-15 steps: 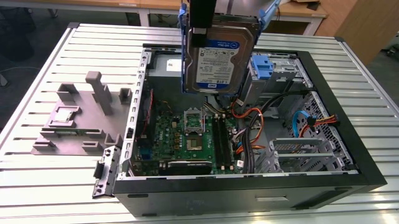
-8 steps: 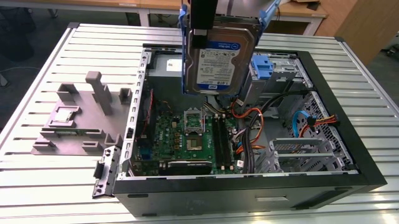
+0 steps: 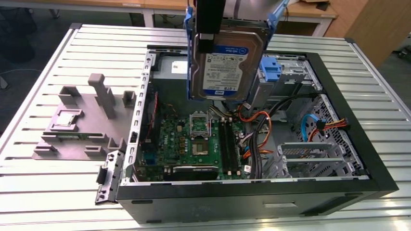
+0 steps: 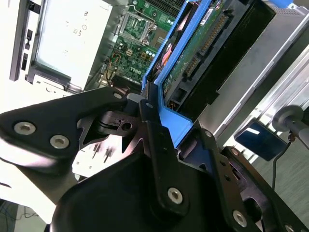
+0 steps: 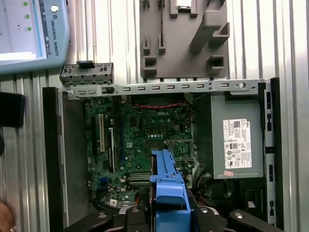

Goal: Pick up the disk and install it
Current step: 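Insert the disk into the insertion slot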

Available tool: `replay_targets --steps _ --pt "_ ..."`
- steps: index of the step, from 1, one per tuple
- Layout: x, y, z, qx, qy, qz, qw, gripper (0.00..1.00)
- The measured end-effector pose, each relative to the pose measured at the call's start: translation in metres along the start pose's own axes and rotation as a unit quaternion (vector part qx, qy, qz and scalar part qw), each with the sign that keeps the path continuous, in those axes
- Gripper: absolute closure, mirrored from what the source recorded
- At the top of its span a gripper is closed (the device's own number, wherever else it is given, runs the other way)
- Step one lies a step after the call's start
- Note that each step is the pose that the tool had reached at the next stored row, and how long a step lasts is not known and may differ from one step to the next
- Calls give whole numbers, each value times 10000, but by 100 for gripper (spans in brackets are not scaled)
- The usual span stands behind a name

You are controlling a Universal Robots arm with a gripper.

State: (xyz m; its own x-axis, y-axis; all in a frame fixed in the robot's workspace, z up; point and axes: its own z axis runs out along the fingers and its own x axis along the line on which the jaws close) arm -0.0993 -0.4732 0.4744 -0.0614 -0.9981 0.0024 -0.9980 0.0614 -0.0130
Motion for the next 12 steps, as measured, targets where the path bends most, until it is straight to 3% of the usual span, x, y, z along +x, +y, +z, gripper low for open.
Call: replay_targets --steps 12 --pt "95 -6 2 0 0 0 10000 63"
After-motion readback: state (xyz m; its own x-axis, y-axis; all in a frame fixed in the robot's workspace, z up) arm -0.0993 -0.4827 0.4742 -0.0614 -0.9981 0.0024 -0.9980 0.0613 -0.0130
